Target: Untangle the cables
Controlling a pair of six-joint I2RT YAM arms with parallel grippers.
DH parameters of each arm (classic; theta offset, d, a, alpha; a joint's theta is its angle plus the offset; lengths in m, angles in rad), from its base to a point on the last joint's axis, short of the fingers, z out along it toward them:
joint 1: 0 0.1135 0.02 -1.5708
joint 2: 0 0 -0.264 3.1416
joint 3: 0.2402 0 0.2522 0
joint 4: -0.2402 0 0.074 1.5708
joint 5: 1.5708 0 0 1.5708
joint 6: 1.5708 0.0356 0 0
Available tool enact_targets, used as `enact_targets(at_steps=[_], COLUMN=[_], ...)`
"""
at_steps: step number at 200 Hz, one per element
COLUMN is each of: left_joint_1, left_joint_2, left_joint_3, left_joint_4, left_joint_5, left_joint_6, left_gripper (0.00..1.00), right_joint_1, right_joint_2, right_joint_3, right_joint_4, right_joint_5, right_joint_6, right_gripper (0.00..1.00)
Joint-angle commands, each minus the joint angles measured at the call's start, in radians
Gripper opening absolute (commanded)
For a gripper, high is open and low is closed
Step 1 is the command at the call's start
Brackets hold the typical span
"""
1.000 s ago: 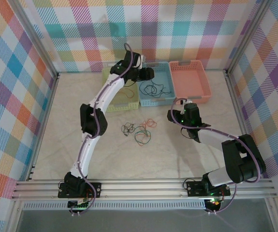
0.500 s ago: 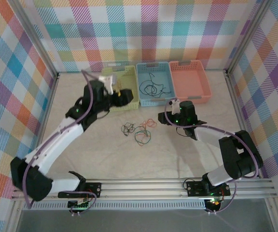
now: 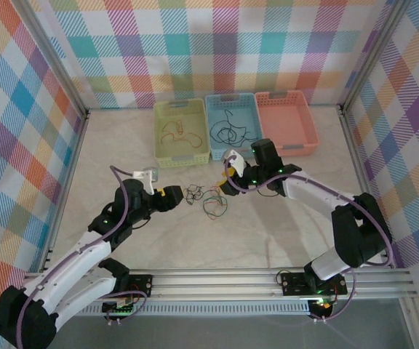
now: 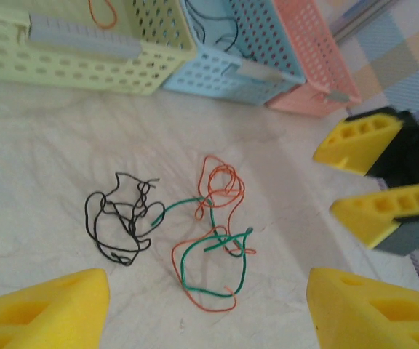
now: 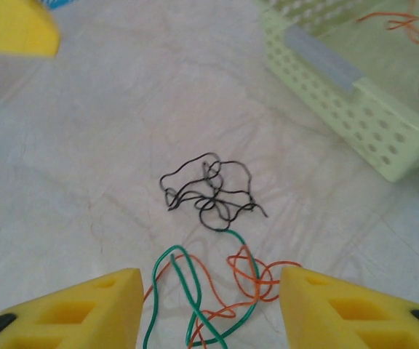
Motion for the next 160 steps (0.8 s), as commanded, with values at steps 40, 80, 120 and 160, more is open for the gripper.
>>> enact_targets(at_steps=[40,80,120,160], left_joint_1=[0.008,0.016,0.018,0.019], left_joint_2=[-0.027,-0.043,-0.042,-0.037], left_joint_3=[-0.054,-0.083,-0.076,-0.073], left_joint_4=[0.053,0.023,0.002,0.0], left_joint_5=[-0.046,-0.067,-0.079,-0.071], left_joint_6=[0.02,0.03,0.035,0.038], left_gripper=[0.73,0.74,0.75,0.75], right_joint_1=[0.066,0.105,0.118,0.13], right_joint_2=[0.166,0.3,0.349,0.385], right_joint_3=[0.247,0.417,0.462,0.462], right_joint_4=[-0.347,-0.535,-0.575,-0.573], right_joint_5=[-0.015,0.118,0.16,0.212], right_joint_6=[-0.462,-0.574,-0.602,-0.63], right_gripper=[0.5,0.49,0.49,0.5])
